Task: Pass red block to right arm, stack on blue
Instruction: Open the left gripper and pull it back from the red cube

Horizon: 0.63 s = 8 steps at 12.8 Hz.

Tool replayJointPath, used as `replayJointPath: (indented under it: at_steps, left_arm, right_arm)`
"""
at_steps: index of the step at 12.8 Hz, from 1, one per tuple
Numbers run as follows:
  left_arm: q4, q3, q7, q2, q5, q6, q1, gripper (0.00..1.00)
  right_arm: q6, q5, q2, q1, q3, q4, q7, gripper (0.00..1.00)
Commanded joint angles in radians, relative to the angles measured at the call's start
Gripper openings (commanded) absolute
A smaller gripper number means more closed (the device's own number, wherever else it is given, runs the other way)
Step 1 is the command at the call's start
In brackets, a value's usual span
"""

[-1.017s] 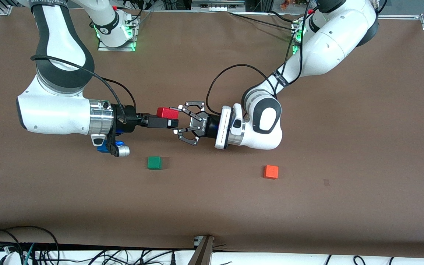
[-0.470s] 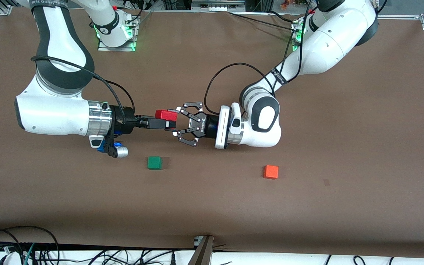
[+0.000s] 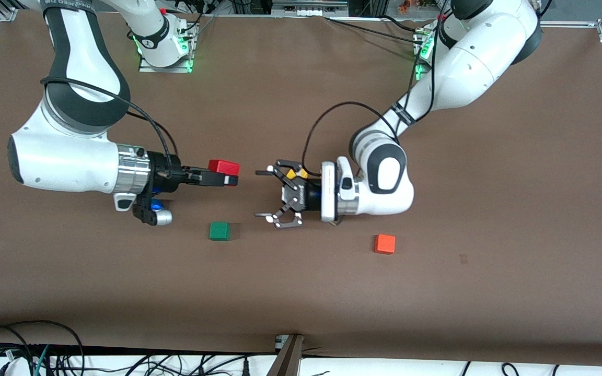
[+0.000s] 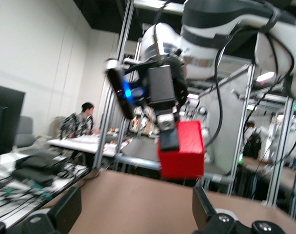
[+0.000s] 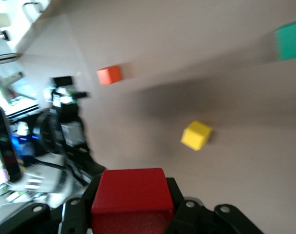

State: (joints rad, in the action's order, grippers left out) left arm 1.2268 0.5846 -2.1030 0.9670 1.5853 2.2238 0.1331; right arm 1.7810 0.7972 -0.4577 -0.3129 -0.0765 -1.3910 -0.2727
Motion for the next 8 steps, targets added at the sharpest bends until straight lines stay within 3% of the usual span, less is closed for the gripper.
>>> replayJointPath:
  at_steps: [1, 3, 5, 7, 8]
  left_arm:
    - [0.033, 0.001, -0.017, -0.022, -0.158, -0.061, -0.129, 1.0]
    - [0.03, 0.001, -0.009, -0.025, -0.305, -0.16, -0.24, 1.0]
    - [0.019, 0.004, -0.012, -0.025, -0.465, -0.223, -0.35, 1.0]
    - [0.01, 0.014, -0.011, -0.03, -0.577, -0.295, -0.432, 1.0]
    - [0.01, 0.005, -0.011, -0.03, -0.608, -0.352, -0.453, 1.0]
  right_arm:
    - [-0.047, -0.157, 0.008, 0.026, -0.035, 0.007, 0.119, 0.0]
    - [-0.069, -0.393, -0.002, 0.058, -0.042, -0.005, 0.266, 0.0]
    - [-0.065, -0.505, -0.012, 0.072, -0.054, -0.045, 0.288, 0.0]
    - [0.006, -0.671, -0.032, 0.069, -0.055, -0.1, 0.282, 0.0]
    - [0.065, -0.694, -0.029, 0.066, -0.057, -0.158, 0.27, 0.0]
